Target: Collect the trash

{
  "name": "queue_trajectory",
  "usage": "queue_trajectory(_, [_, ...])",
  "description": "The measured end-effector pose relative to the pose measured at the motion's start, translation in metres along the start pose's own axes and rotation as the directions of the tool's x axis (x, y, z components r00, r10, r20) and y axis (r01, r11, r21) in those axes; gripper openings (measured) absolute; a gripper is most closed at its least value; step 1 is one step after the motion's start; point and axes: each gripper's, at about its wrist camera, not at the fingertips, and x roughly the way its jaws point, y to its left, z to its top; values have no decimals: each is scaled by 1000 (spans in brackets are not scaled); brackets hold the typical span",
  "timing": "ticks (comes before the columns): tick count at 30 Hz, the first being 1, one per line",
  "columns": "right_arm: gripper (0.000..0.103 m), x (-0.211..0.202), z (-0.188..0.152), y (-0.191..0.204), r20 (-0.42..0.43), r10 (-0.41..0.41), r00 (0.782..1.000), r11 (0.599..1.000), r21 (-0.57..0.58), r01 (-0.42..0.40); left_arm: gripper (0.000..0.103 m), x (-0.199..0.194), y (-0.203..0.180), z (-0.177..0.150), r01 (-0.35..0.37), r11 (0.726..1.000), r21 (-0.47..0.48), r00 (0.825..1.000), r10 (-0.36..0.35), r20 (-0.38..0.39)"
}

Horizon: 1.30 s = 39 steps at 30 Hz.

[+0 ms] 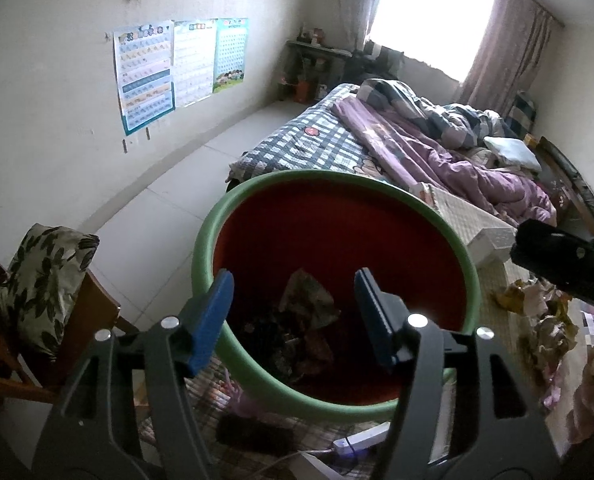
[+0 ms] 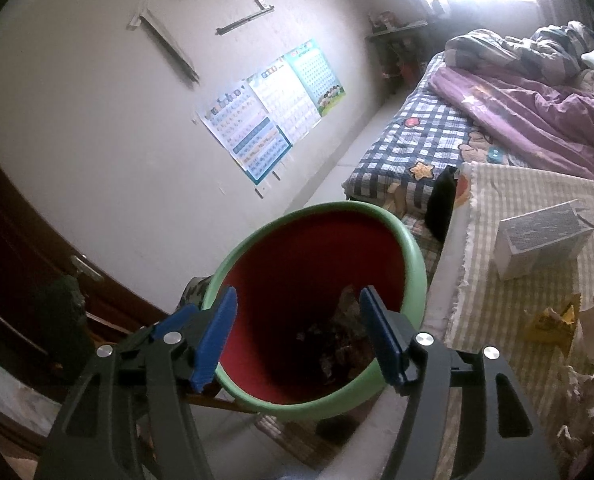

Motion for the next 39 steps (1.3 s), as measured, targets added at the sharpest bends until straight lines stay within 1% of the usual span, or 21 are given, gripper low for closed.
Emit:
queue_trajectory(6, [62, -25, -1, -13, 28, -13, 1000, 1000, 18, 13, 60, -7, -18, -1, 7, 1000, 20, 1000, -8, 20])
queue_trajectory(11, [62, -57, -6, -35, 60, -37, 998, 998, 49, 34, 60, -14, -41, -3, 13, 999, 48, 999, -15, 36])
queue_trajectory(14, [63, -75, -13, -48, 64, -58, 996, 997, 54, 55, 60, -20, -55, -6, 18, 998, 52, 999, -20, 42])
queue_trajectory(18, [64, -98, -32, -67, 56, -104, 993, 994, 42, 102, 60, -25, -70, -11, 18, 998, 55, 999, -21, 44])
queue_trajectory(20, [69, -108, -42, -81, 48, -130, 990, 990, 53, 127, 60, -27, -80, -16, 21, 998, 51, 999, -24, 40])
queue_trajectory(24, [70, -128, -64, -119, 9, -195, 981, 977, 90, 193, 60, -29, -101, -28, 26, 998, 51, 999, -27, 28])
queue_trajectory(28, [70, -151, -84, -154, -20, -243, 970, 963, 115, 244, 60, -29, -124, -42, 38, 999, 38, 999, -38, 10])
queue_trajectory(31, [70, -156, -99, -174, -63, -244, 968, 960, 127, 250, 60, -29, -140, -52, 47, 998, 33, 999, -47, -3])
queue_trajectory(34, [70, -151, -112, -188, -126, -226, 966, 960, 138, 243, 64, -30, -153, -62, 49, 998, 26, 999, -48, -9])
queue_trajectory(36, [70, -144, -123, -196, -180, -178, 967, 964, 167, 209, 64, -31, -160, -68, 46, 999, 17, 999, -46, -13])
queue_trajectory(39, [70, -134, -133, -196, -221, -120, 968, 970, 183, 162, 65, -32, -169, -77, 40, 999, 5, 999, -40, -23])
